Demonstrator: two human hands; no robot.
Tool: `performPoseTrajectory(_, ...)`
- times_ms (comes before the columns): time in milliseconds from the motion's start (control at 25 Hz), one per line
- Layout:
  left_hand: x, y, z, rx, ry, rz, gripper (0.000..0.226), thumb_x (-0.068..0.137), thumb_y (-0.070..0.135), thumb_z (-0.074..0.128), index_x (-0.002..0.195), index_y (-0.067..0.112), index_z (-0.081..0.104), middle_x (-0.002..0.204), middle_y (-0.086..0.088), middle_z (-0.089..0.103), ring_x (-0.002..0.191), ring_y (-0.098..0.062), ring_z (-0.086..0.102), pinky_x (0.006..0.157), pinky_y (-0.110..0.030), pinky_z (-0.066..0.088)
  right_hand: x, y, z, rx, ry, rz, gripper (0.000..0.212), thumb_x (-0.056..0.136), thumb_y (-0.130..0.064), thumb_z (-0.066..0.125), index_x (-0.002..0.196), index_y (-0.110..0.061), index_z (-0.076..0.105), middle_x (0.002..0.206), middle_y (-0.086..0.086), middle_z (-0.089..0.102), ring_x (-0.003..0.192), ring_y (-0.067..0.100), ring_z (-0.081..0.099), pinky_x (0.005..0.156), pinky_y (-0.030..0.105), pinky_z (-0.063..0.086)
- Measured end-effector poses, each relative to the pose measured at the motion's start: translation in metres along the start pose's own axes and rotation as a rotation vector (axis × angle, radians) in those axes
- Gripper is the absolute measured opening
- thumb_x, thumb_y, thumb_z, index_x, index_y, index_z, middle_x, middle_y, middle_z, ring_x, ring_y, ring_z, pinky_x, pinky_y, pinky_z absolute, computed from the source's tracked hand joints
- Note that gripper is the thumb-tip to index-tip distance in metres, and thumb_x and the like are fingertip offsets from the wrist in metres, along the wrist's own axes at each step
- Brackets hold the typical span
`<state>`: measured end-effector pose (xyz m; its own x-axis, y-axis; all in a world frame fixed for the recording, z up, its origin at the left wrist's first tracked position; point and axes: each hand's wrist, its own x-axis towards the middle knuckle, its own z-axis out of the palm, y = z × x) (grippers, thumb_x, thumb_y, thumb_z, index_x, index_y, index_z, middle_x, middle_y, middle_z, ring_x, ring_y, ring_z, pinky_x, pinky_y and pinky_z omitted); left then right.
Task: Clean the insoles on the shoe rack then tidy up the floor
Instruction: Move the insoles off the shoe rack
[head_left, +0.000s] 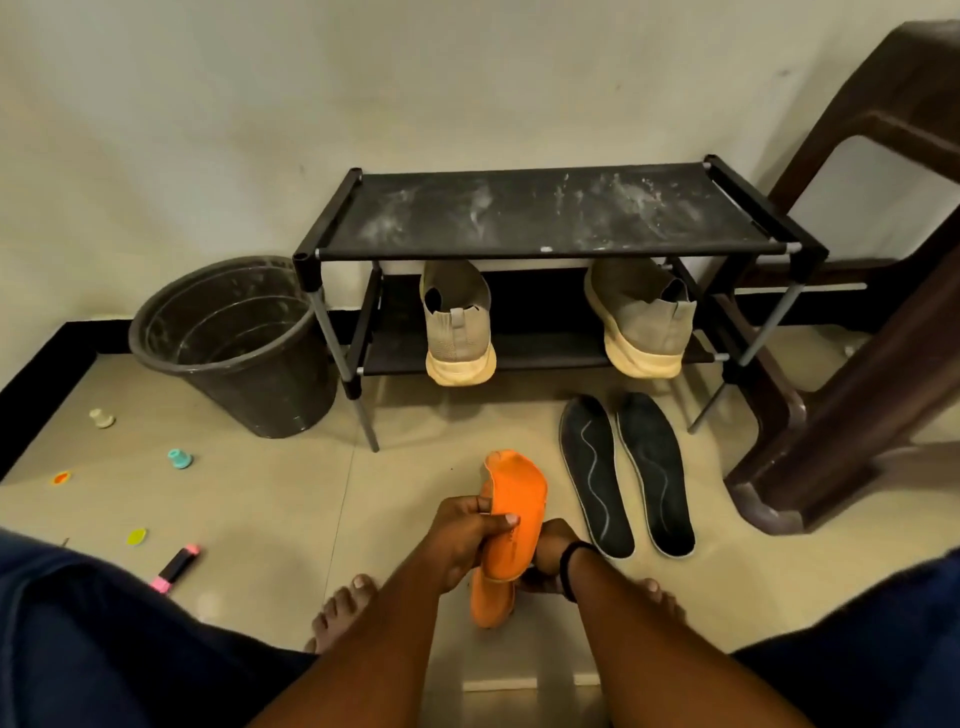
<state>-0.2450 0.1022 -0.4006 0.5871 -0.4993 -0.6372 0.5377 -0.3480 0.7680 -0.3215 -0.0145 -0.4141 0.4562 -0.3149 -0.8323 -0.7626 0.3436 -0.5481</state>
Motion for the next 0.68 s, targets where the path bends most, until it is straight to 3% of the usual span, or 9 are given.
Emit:
performPoseTrajectory(120, 0.026, -0.002, 0.005, 0.075, 0.139, 0.031, 0.021, 0.076, 0.017, 0.086, 0.094, 0.011, 0.076, 0.101, -0.012, 0.077, 0.093, -0.025, 0.073, 0.083, -0.042, 0.061, 0.021, -0.002, 0.006, 0.149, 0.033, -0.014, 0.017, 0.09, -0.014, 0.061, 0.1, -0.002, 0.068, 0.094, 0.022, 0.071, 0.084, 0.039, 0.069, 0.079, 0.053, 0.058)
performPoseTrajectory(240, 0.043, -0.007, 0.007, 0.394, 0.397, 0.099, 0.019, 0.077, 0.037, 0.084, 0.085, 0.021, 0.077, 0.093, 0.0, 0.075, 0.092, -0.019, 0.069, 0.081, -0.031, 0.056, 0.037, -0.002, -0.004, 0.239, 0.28, -0.052, 0.019, 0.085, -0.017, 0.059, 0.086, -0.002, 0.07, 0.078, 0.018, 0.071, 0.059, 0.031, 0.067, 0.057, 0.039, 0.06)
performPoseTrajectory(320, 0.053, -0.012, 0.001, 0.598, 0.519, 0.139, 0.015, 0.085, 0.035, 0.076, 0.096, 0.025, 0.075, 0.108, -0.002, 0.072, 0.105, -0.024, 0.064, 0.086, -0.034, 0.054, 0.039, -0.004, -0.016, 0.407, 0.378, -0.018, 0.021, 0.091, -0.014, 0.051, 0.08, -0.003, 0.065, 0.075, 0.017, 0.067, 0.06, 0.028, 0.063, 0.056, 0.035, 0.057)
performPoseTrajectory(400, 0.06, -0.017, -0.006, 0.753, 0.568, 0.129, 0.033, 0.088, 0.03, 0.074, 0.119, 0.024, 0.067, 0.127, -0.007, 0.06, 0.12, -0.03, 0.054, 0.093, -0.041, 0.052, 0.042, -0.002, -0.025, 0.524, 0.374, 0.032, 0.025, 0.097, -0.02, 0.049, 0.081, -0.006, 0.06, 0.076, 0.016, 0.065, 0.067, 0.028, 0.061, 0.065, 0.039, 0.056)
performPoseTrajectory(440, 0.063, -0.019, -0.007, 0.79, 0.57, 0.098, 0.045, 0.086, 0.03, 0.075, 0.128, 0.022, 0.061, 0.131, -0.009, 0.055, 0.124, -0.032, 0.05, 0.094, -0.044, 0.05, 0.047, -0.001, -0.027, 0.523, 0.359, 0.019, 0.024, 0.097, -0.024, 0.053, 0.083, -0.006, 0.06, 0.075, 0.015, 0.065, 0.065, 0.027, 0.061, 0.062, 0.036, 0.054)
performPoseTrajectory(560, 0.075, -0.024, -0.002, 0.782, 0.514, 0.027, 0.056, 0.08, 0.035, 0.08, 0.129, 0.021, 0.056, 0.127, -0.008, 0.058, 0.118, -0.031, 0.055, 0.092, -0.044, 0.052, 0.06, -0.004, -0.02, 0.212, 0.421, -0.049, 0.022, 0.077, -0.03, 0.075, 0.089, -0.015, 0.063, 0.075, 0.009, 0.07, 0.06, 0.022, 0.066, 0.06, 0.032, 0.057)
performPoseTrajectory(680, 0.079, -0.024, 0.003, 0.579, 0.486, -0.001, 0.041, 0.078, 0.035, 0.083, 0.111, 0.019, 0.065, 0.113, -0.005, 0.069, 0.105, -0.03, 0.065, 0.087, -0.036, 0.052, 0.066, -0.007, -0.01, -0.052, 0.524, -0.1, 0.018, 0.073, -0.017, 0.07, 0.089, -0.023, 0.064, 0.087, 0.001, 0.068, 0.082, 0.022, 0.065, 0.073, 0.029, 0.053)
